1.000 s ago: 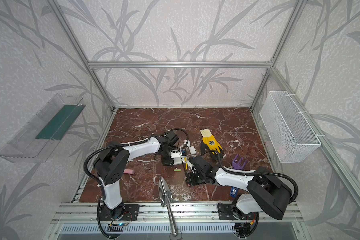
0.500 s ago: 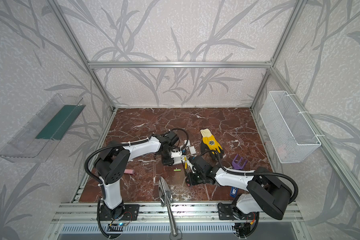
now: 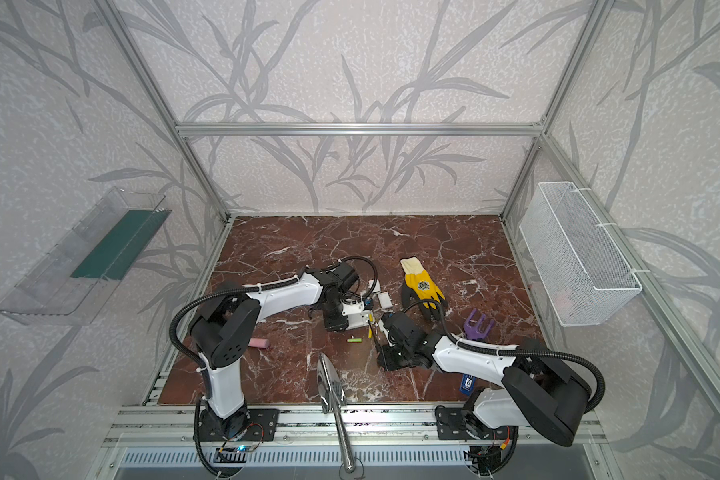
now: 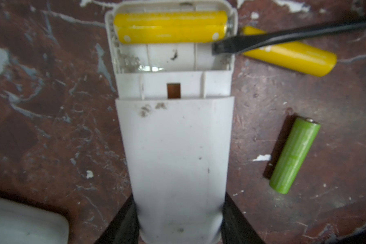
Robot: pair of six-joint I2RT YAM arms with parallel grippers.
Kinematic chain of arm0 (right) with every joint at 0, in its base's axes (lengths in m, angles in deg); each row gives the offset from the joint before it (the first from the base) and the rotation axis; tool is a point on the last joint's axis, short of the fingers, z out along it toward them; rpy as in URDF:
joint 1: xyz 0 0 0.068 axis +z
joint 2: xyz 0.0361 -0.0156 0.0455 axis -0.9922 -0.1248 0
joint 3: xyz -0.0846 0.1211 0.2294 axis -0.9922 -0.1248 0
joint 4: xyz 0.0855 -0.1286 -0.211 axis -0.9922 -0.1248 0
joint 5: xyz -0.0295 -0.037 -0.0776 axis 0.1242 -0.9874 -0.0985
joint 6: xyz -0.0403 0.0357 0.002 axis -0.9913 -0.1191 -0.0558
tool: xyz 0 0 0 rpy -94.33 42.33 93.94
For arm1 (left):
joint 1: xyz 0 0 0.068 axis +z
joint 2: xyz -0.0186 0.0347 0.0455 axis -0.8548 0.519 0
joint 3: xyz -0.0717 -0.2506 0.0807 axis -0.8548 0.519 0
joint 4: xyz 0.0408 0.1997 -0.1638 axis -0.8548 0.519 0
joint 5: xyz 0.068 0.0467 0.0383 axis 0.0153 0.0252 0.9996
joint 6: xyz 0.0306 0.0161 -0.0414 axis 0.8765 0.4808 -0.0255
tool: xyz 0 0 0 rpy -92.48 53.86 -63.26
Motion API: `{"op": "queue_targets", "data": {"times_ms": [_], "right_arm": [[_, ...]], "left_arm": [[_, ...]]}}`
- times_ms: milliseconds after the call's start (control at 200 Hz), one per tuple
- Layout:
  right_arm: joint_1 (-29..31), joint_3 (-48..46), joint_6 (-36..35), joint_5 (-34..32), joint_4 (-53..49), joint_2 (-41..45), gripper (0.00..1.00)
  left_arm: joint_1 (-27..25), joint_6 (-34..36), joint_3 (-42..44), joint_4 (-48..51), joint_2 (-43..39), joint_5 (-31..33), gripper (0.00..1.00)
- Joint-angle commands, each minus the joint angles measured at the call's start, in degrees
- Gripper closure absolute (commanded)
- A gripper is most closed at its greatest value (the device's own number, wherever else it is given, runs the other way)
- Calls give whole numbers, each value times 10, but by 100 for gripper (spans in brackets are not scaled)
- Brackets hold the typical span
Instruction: Unload the batteries from the remote control
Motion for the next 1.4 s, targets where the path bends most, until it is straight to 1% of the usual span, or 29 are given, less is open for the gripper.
{"op": "queue_targets", "data": {"times_ms": [0,155,320,430,535,555,560,585,605,620,650,825,1010,1165,1395], "right_arm": [[-3,9,-5,-4,-27,22,100],[-3,22,-12,-4,-50,38,100],[-4,24,-10,-7,-48,50,100],[-6,30,-13,-3,-50,51,100],[-7,31,-16,1,-50,54,100],[-7,31,-17,2,-50,55,100],[-7,31,-17,2,-51,55,100],[-7,31,-18,2,-51,56,100],[-7,31,-18,2,-52,58,100],[-8,31,-19,2,-53,59,100],[-9,30,-20,1,-56,62,100],[-11,28,-18,-7,-62,80,100],[-16,31,-2,-7,-65,75,100],[-21,42,6,12,-63,58,100],[-22,78,2,47,-94,21,100]], "left_arm": [[-8,-23,11,51,20,-8,56],[-6,-54,15,62,15,-28,53],[-6,-73,14,80,17,-55,50],[-5,-84,2,97,26,-58,48],[-3,-92,-3,105,32,-59,43],[-2,-93,-3,107,32,-61,42],[-1,-93,-3,107,33,-62,40],[-1,-95,-5,109,34,-64,23],[1,-96,-5,109,35,-65,14],[1,-97,-5,110,36,-65,11],[2,-96,-6,112,37,-68,9],[11,-94,-9,122,43,-77,9],[12,-107,-4,118,40,-84,13],[12,-117,0,120,42,-91,17],[11,-137,14,119,30,-107,21]]}}
